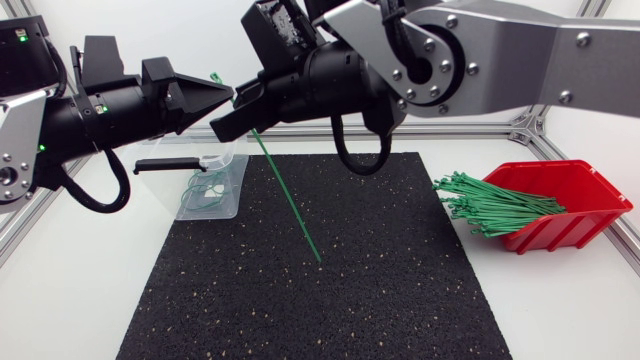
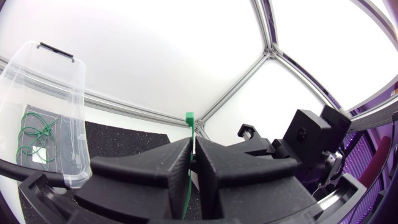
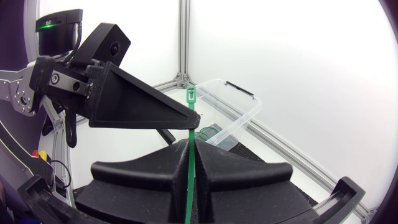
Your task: Take a green cable tie from the red box, thread the tail through the head to close it, then place it in the transparent bin on the left.
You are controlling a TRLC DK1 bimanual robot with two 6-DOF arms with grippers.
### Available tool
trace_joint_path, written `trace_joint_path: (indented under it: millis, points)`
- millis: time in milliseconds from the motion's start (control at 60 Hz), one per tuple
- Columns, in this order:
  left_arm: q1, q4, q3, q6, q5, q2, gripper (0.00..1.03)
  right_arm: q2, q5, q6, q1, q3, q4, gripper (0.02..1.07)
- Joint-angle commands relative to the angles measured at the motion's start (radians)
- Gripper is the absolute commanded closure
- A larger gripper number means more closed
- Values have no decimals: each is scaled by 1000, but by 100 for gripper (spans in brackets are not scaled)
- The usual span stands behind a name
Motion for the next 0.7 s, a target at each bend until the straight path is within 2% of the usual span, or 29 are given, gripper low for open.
trace_joint_path:
  millis: [0, 350, 483, 683]
  points:
    - [-4, 8, -14, -23, -2, -18, 99, -13, -1, 24, 5, -30, 11, 101]
    - [-13, -35, 2, 19, -10, -21, 100, -16, -3, 22, 7, -30, 8, 99]
    - [-13, -47, 3, 38, -19, -25, 100, -27, -6, 19, 7, -32, 0, 85]
    - [8, -67, 8, 57, -22, -31, 100, -75, -15, 5, 8, -56, -20, 50]
